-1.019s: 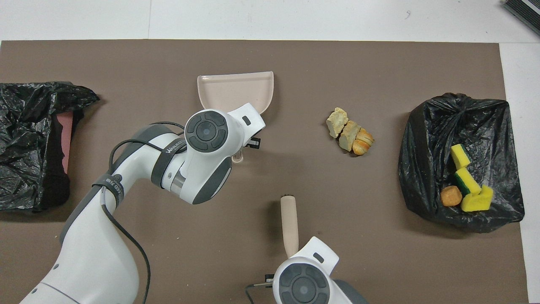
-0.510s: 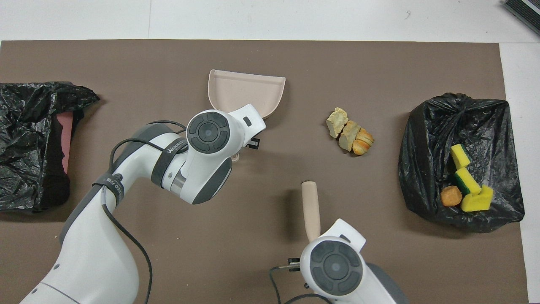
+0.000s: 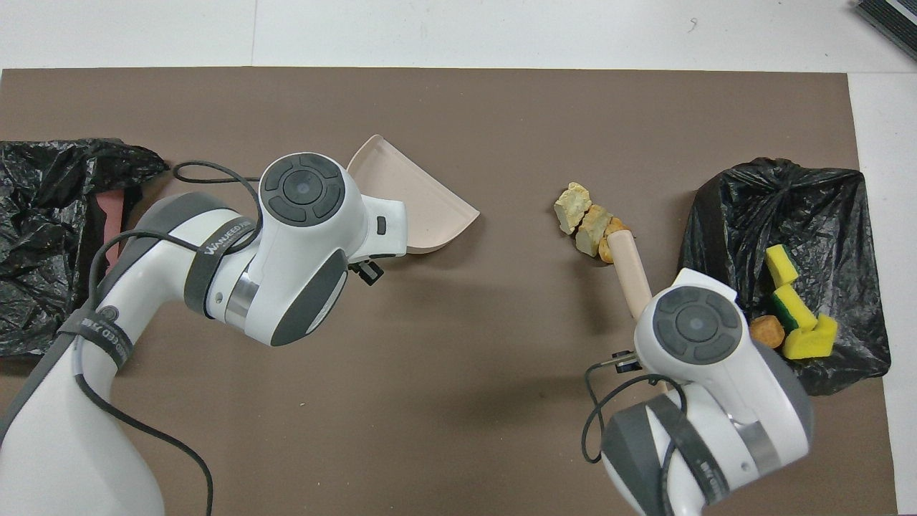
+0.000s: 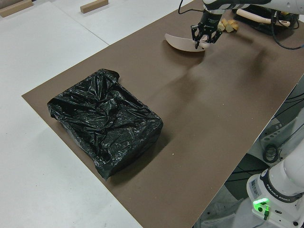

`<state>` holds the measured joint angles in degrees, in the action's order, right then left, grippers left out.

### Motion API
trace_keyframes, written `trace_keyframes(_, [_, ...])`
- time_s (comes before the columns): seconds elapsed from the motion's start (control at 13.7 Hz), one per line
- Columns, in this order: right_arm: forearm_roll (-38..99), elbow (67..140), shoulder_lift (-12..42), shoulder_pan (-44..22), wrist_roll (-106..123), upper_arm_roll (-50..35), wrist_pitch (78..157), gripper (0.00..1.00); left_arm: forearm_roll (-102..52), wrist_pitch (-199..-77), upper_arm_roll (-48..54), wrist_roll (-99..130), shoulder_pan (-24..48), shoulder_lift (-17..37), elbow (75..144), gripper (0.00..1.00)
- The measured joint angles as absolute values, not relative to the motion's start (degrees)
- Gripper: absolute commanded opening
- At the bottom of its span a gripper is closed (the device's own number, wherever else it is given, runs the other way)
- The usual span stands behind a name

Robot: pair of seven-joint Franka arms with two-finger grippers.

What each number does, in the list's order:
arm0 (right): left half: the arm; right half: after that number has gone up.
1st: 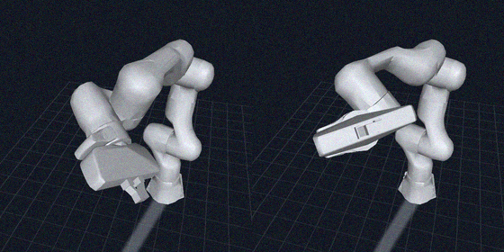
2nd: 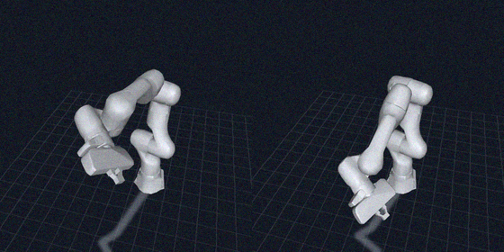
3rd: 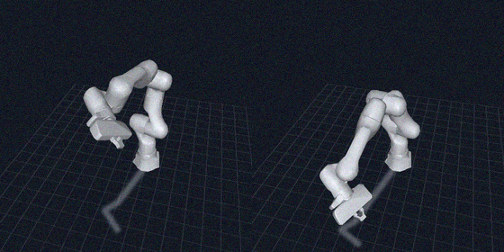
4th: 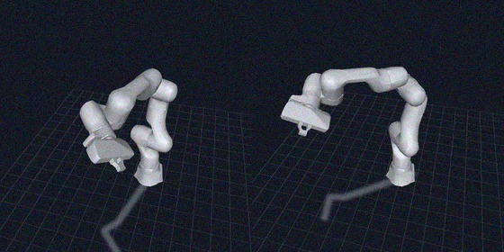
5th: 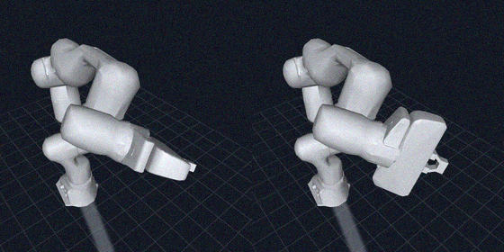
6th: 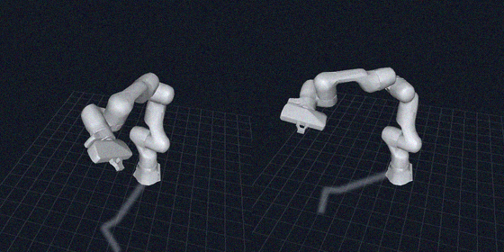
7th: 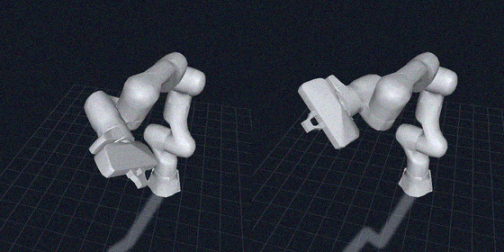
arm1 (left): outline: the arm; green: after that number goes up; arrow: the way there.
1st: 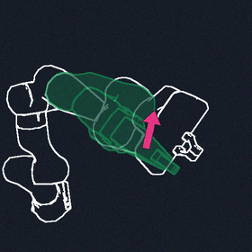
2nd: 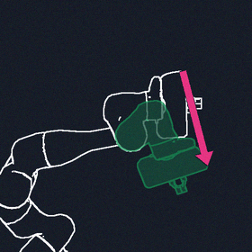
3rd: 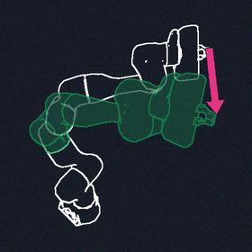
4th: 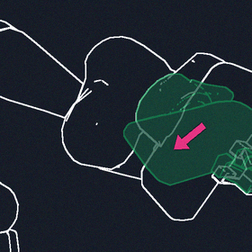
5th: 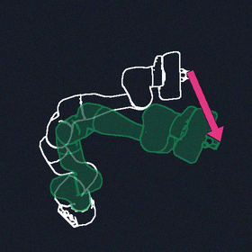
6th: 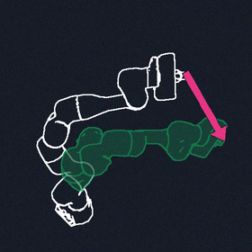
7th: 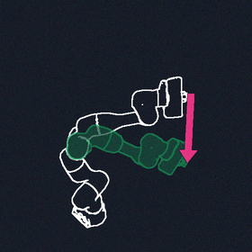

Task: Sweep and dump trash in bin
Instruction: 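Move the dustpan toward the bread with the left gripper while the right gripper sweeps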

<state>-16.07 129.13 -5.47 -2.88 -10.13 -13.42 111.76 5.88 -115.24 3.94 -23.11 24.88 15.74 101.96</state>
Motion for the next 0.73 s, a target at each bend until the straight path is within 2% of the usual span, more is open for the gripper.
trace_keyframes(0.44, [-24.8, 122.5, 5.3, 0.9, -7.5, -13.4, 116.6, 0.00, 5.9, -116.6, 3.9, -49.3, 21.6, 15.6, 104.1, 0.00])
trace_keyframes(0.66, [-24.8, 121.4, 8.1, 1.2, -4.4, -13.5, 116.6, 0.00, 6.0, -123.6, 3.9, -57.0, 21.2, 13.6, 110.7, 0.00])
trace_keyframes(0.73, [-23.8, 121.1, 8.6, 1.1, -4.4, -13.7, 116.8, 0.00, 6.0, -125.3, 3.9, -57.6, 21.2, 12.5, 113.6, 0.08])
